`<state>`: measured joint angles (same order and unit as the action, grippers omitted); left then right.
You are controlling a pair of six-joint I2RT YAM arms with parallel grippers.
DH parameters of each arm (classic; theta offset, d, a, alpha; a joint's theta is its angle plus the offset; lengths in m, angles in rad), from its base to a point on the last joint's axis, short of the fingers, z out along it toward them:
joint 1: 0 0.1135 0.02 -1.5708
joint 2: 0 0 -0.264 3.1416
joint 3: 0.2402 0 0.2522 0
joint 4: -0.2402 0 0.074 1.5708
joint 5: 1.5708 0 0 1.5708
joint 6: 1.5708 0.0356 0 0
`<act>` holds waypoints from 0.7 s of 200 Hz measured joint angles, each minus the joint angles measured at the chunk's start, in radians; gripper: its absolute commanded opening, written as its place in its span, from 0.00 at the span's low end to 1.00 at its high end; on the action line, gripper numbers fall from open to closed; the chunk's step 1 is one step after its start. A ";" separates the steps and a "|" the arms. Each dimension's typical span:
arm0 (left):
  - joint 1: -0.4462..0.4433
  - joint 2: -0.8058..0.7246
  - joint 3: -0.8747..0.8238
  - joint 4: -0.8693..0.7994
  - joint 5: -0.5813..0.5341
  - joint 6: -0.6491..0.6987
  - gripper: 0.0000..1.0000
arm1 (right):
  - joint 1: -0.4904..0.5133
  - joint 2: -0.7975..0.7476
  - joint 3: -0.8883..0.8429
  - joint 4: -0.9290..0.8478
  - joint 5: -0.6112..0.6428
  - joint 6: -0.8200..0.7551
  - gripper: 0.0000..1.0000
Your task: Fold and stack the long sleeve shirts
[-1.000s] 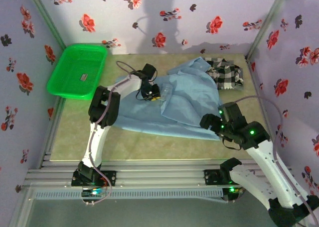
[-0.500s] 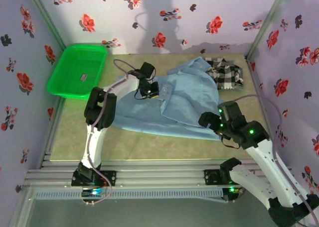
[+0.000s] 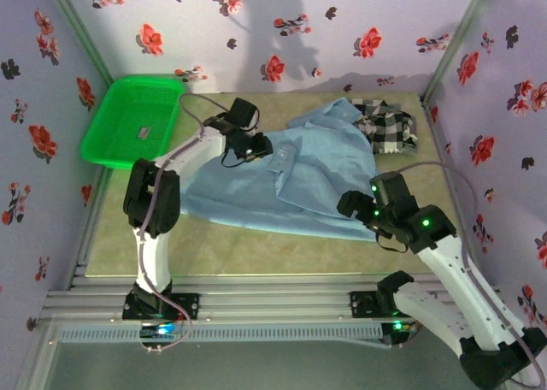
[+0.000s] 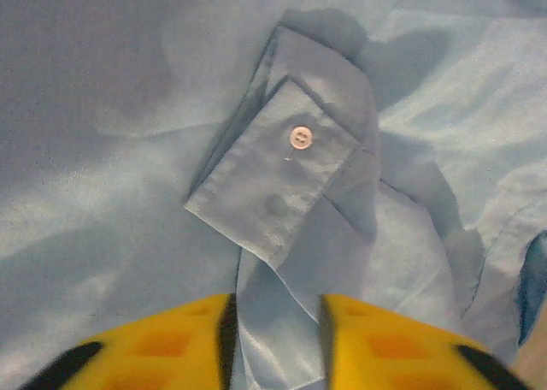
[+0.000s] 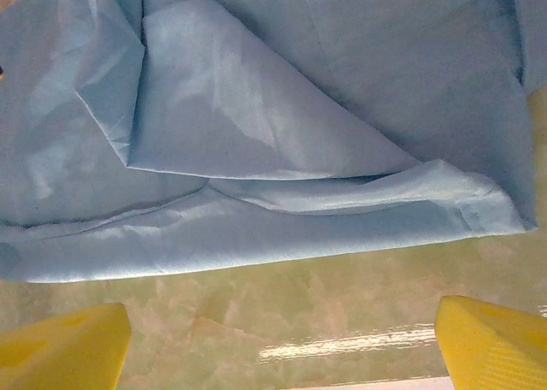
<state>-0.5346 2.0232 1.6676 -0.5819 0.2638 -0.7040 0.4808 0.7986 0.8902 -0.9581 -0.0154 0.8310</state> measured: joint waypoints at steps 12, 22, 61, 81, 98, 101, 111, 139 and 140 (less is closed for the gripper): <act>-0.003 0.033 0.018 -0.017 -0.009 0.009 0.46 | 0.000 0.016 0.000 0.008 -0.008 0.000 0.93; -0.009 0.074 0.056 -0.042 -0.027 0.020 0.47 | 0.002 0.028 0.000 0.010 -0.011 0.000 0.94; -0.039 0.220 0.187 -0.108 -0.116 0.064 0.48 | 0.005 0.041 0.023 -0.007 -0.019 -0.002 0.95; -0.044 0.250 0.196 -0.113 -0.134 0.072 0.49 | 0.005 0.037 0.039 -0.019 -0.019 -0.002 0.95; -0.047 0.267 0.203 -0.112 -0.134 0.077 0.49 | 0.006 0.028 0.039 -0.035 -0.019 -0.004 0.95; -0.048 0.270 0.205 -0.110 -0.134 0.077 0.49 | 0.006 0.027 0.039 -0.038 -0.019 -0.004 0.95; -0.048 0.279 0.211 -0.107 -0.134 0.077 0.49 | 0.006 0.023 0.039 -0.047 -0.021 -0.005 0.96; -0.060 0.300 0.226 -0.090 -0.134 0.079 0.50 | 0.006 0.017 0.039 -0.064 -0.024 -0.005 0.96; -0.061 0.301 0.226 -0.089 -0.134 0.079 0.50 | 0.006 0.017 0.039 -0.064 -0.024 -0.005 0.96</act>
<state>-0.5957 2.3238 1.8938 -0.6708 0.1303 -0.6247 0.4866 0.8158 0.9287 -1.0218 -0.0395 0.8265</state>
